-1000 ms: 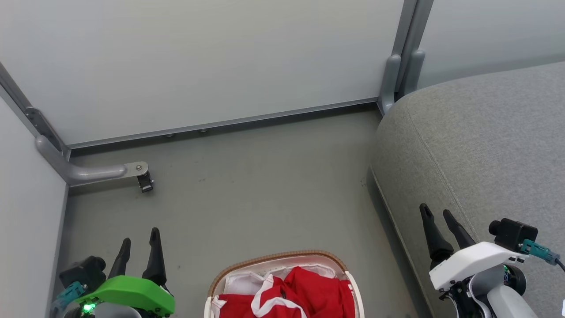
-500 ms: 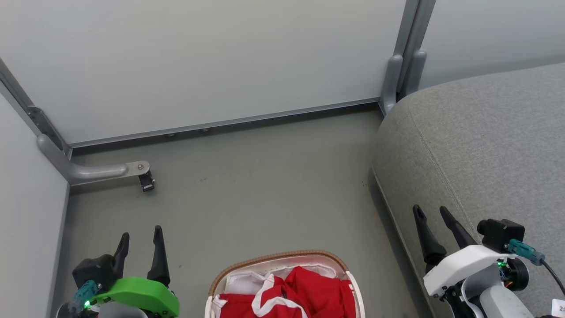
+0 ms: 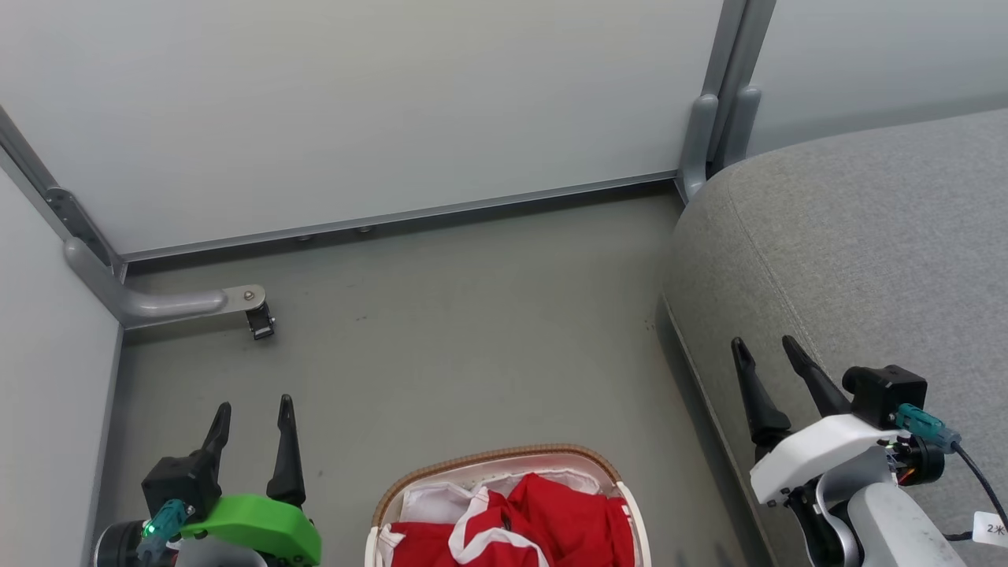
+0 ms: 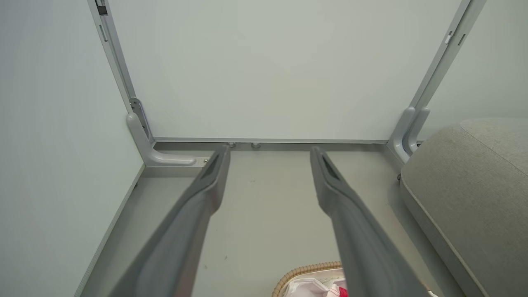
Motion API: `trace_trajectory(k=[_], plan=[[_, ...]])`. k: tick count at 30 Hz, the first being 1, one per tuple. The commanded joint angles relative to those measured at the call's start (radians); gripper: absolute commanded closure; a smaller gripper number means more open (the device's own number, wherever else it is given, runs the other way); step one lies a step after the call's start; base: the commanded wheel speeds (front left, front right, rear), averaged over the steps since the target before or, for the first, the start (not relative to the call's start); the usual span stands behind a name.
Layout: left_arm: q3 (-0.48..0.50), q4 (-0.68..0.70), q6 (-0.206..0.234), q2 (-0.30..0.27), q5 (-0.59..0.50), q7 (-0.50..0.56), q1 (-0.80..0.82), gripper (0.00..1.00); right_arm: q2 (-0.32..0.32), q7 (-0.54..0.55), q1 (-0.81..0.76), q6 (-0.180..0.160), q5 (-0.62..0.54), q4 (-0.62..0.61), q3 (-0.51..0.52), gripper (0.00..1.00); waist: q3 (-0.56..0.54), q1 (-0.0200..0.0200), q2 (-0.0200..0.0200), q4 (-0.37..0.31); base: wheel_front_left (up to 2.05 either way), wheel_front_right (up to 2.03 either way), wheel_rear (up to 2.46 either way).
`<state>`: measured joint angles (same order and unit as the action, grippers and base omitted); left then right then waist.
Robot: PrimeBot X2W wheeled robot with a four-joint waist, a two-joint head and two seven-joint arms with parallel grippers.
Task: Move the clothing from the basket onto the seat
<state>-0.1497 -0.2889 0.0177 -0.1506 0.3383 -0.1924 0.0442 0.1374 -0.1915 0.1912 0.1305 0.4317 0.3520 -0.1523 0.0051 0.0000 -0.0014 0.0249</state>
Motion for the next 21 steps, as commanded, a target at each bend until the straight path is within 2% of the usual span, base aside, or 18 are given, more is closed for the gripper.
trace_trajectory(k=[1, 11, 21], plan=[[0.010, 0.004, -0.003, 0.002, -0.024, -0.008, 0.020, 0.00, -0.008, -0.010, 0.013, 0.000, -0.021, -0.002, 0.015, 0.00, -0.002, 0.0000, 0.0010, 0.001, 0.00, 0.00, 0.00], [0.041, -0.019, -0.009, 0.038, -0.099, -0.030, -0.013, 0.00, -0.035, -0.031, -0.018, 0.000, -0.111, 0.021, 0.023, 0.00, -0.010, 0.0000, 0.0011, 0.007, 0.00, 0.00, 0.00], [0.057, -0.026, -0.025, 0.063, -0.187, -0.048, -0.035, 0.00, -0.033, -0.051, -0.025, 0.000, -0.183, 0.037, 0.005, 0.00, -0.016, 0.0000, 0.0013, 0.007, 0.00, 0.00, 0.00]])
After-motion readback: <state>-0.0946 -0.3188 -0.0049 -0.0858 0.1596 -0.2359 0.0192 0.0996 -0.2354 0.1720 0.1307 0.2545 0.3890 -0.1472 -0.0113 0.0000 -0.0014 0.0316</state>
